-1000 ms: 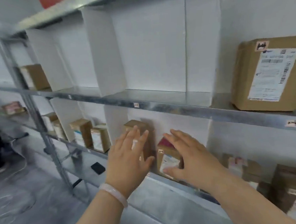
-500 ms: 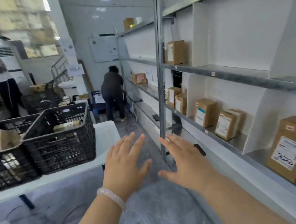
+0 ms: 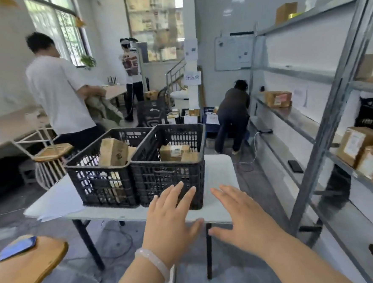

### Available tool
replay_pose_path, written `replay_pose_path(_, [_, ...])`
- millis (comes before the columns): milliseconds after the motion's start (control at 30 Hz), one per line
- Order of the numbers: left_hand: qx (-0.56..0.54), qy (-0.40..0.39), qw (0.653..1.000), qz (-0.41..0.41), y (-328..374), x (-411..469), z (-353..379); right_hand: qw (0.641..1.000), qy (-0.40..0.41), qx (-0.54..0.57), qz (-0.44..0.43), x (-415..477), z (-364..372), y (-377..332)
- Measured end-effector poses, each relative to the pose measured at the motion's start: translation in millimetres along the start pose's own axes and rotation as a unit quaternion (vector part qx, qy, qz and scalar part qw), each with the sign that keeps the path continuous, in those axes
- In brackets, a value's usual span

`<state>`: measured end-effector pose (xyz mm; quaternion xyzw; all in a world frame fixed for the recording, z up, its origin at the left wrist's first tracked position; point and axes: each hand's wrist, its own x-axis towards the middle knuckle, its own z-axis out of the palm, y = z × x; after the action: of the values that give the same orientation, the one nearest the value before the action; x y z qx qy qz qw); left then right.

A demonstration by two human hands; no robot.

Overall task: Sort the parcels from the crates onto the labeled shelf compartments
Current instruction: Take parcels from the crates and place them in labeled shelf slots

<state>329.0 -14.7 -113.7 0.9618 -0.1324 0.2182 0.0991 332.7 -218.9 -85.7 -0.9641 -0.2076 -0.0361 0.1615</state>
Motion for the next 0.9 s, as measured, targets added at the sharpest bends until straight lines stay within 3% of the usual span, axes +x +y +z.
replay_pose_path(300, [0.030,0.003,0.994,-0.101,-97,87,23,0.996,-0.004,0.052,-0.074,179,6,2])
replay_pose_path(533, [0.027,-0.002,0.984,-0.176,-193,113,39,0.988,-0.062,0.082,-0.112,273,55,-32])
replay_pose_path(900, [0.009,-0.026,0.987,-0.161,-405,190,45,0.990,-0.023,0.112,-0.079,455,114,-138])
